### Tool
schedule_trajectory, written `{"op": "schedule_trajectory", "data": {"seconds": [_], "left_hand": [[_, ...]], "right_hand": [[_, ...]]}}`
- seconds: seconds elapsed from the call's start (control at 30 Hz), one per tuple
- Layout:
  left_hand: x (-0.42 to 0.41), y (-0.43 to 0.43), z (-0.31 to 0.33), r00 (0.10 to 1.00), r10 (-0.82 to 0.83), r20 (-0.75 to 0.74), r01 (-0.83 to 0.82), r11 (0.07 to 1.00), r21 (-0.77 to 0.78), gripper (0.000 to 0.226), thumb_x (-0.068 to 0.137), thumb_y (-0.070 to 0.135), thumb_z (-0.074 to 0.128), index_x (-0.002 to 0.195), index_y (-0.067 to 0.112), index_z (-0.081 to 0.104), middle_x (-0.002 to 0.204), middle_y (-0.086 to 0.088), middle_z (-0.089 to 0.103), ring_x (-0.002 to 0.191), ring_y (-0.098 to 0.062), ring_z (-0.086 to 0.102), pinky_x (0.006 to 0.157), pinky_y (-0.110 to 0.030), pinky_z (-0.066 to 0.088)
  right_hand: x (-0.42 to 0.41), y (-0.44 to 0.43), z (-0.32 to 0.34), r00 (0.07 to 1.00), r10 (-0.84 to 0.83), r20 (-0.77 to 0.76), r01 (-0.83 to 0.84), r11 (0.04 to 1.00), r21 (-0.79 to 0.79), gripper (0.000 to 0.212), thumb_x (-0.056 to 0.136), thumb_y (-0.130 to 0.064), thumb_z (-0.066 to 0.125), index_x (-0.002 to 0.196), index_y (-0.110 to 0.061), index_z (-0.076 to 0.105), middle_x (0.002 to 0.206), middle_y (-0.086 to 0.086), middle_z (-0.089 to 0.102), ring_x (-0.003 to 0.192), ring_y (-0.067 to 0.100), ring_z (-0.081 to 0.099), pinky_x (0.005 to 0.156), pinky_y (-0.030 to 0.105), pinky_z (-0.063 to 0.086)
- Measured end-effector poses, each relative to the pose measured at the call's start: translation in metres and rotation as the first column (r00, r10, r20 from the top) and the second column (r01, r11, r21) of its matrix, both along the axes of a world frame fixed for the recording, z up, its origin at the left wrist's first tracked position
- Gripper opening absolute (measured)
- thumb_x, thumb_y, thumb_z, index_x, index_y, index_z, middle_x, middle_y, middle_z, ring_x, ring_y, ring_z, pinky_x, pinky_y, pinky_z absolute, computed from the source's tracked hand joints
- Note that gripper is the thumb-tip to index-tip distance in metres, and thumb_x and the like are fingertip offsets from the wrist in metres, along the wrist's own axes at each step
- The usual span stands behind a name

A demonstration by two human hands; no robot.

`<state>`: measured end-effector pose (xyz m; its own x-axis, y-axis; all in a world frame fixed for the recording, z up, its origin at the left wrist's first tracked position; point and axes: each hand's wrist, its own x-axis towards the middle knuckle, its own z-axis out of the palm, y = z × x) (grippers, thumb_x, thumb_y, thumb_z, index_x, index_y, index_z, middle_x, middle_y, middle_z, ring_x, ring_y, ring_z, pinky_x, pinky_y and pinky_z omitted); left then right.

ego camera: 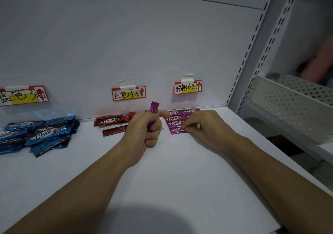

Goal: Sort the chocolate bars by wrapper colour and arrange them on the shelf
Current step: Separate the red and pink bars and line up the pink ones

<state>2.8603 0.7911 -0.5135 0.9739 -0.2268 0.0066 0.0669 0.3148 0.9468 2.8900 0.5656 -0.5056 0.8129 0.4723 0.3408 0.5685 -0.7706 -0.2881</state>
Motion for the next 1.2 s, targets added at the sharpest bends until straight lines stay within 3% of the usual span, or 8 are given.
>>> {"op": "schedule_trajectory", "data": {"seconds": [0.3, 0.5, 0.6, 0.7, 0.9, 1.0, 1.07, 1.2], "left_hand": [[0.001, 0.0, -0.001, 1.0, 0.004, -0.023, -0.005, 1.0, -0.022, 0.037, 0.1, 0.009, 0.03, 0.1, 0.004, 0.066, 0.067, -0.001, 0.045, 0.049, -0.011, 0.022, 0.051, -0.029, 0.011], [-0.001, -0.004, 0.001, 0.999, 0.052, -0.003, -0.052, 0.995, 0.082, 0.036, 0.104, 0.012, 0.036, 0.109, 0.008, 0.071, 0.067, 0.002, 0.049, 0.051, -0.012, 0.03, 0.051, -0.029, 0.018], [-0.002, -0.005, 0.001, 0.998, 0.058, 0.017, -0.06, 0.987, 0.146, 0.034, 0.108, 0.011, 0.037, 0.116, 0.013, 0.07, 0.065, 0.001, 0.042, 0.055, -0.012, 0.035, 0.051, -0.03, 0.024], [-0.003, -0.005, 0.0, 0.996, 0.003, 0.092, -0.027, 0.966, 0.259, 0.026, 0.109, 0.015, 0.041, 0.102, 0.003, 0.063, 0.063, -0.003, 0.045, 0.056, -0.015, 0.037, 0.052, -0.032, 0.027], [-0.008, -0.009, 0.0, 0.971, 0.013, 0.239, -0.103, 0.925, 0.365, 0.021, 0.101, 0.013, 0.059, 0.089, 0.001, 0.071, 0.049, -0.001, 0.046, 0.043, -0.013, 0.037, 0.045, -0.025, 0.03], [-0.004, -0.011, -0.004, 0.948, 0.146, 0.281, -0.259, 0.868, 0.424, 0.032, 0.105, 0.026, 0.051, 0.083, 0.015, 0.073, 0.055, 0.004, 0.057, 0.043, -0.006, 0.043, 0.051, -0.026, 0.035], [-0.003, -0.013, -0.006, 0.914, 0.166, 0.369, -0.351, 0.78, 0.518, 0.035, 0.108, 0.028, 0.041, 0.091, 0.019, 0.071, 0.076, 0.008, 0.066, 0.059, -0.002, 0.056, 0.06, -0.023, 0.04], [-0.011, -0.02, -0.01, 0.782, -0.175, 0.599, -0.462, 0.481, 0.745, 0.027, 0.108, 0.022, 0.04, 0.114, 0.021, 0.066, 0.11, 0.008, 0.06, 0.105, -0.01, 0.054, 0.089, -0.03, 0.044]], "right_hand": [[0.002, 0.001, -0.001, 0.999, -0.038, 0.006, 0.038, 0.999, -0.036, 0.016, 0.092, -0.015, 0.071, 0.105, -0.02, 0.079, 0.107, -0.002, 0.075, 0.094, 0.017, 0.066, 0.073, 0.008, 0.037], [0.003, 0.001, -0.004, 0.998, -0.052, 0.021, 0.052, 0.998, -0.029, 0.016, 0.092, -0.017, 0.072, 0.106, -0.018, 0.079, 0.108, -0.001, 0.074, 0.097, 0.016, 0.065, 0.074, 0.006, 0.037], [0.001, 0.002, -0.001, 0.995, -0.098, 0.008, 0.094, 0.969, 0.23, 0.012, 0.092, -0.015, 0.071, 0.102, -0.018, 0.078, 0.098, -0.007, 0.072, 0.091, 0.01, 0.066, 0.073, 0.009, 0.046], [-0.003, 0.005, 0.008, 0.991, -0.058, -0.122, 0.119, 0.803, 0.584, 0.015, 0.094, -0.02, 0.069, 0.107, -0.016, 0.074, 0.095, -0.007, 0.073, 0.09, 0.006, 0.067, 0.066, 0.018, 0.055], [-0.012, 0.017, 0.012, 0.936, 0.256, -0.24, -0.043, 0.762, 0.646, 0.033, 0.085, 0.004, 0.074, 0.113, -0.013, 0.071, 0.087, -0.003, 0.075, 0.074, 0.01, 0.07, 0.066, 0.019, 0.054], [-0.009, 0.005, 0.021, 0.938, 0.235, -0.255, -0.025, 0.78, 0.625, 0.033, 0.087, 0.01, 0.068, 0.114, -0.009, 0.071, 0.098, 0.01, 0.076, 0.085, 0.022, 0.074, 0.072, 0.03, 0.061], [-0.002, -0.017, 0.029, 0.958, 0.138, -0.253, 0.048, 0.79, 0.611, 0.03, 0.09, 0.008, 0.065, 0.106, -0.016, 0.075, 0.099, 0.009, 0.076, 0.091, 0.022, 0.074, 0.077, 0.034, 0.061], [0.009, -0.059, 0.032, 0.965, -0.077, -0.25, 0.193, 0.856, 0.48, 0.026, 0.084, 0.005, 0.074, 0.085, -0.021, 0.079, 0.081, 0.002, 0.077, 0.077, 0.014, 0.073, 0.08, 0.043, 0.06]]}}
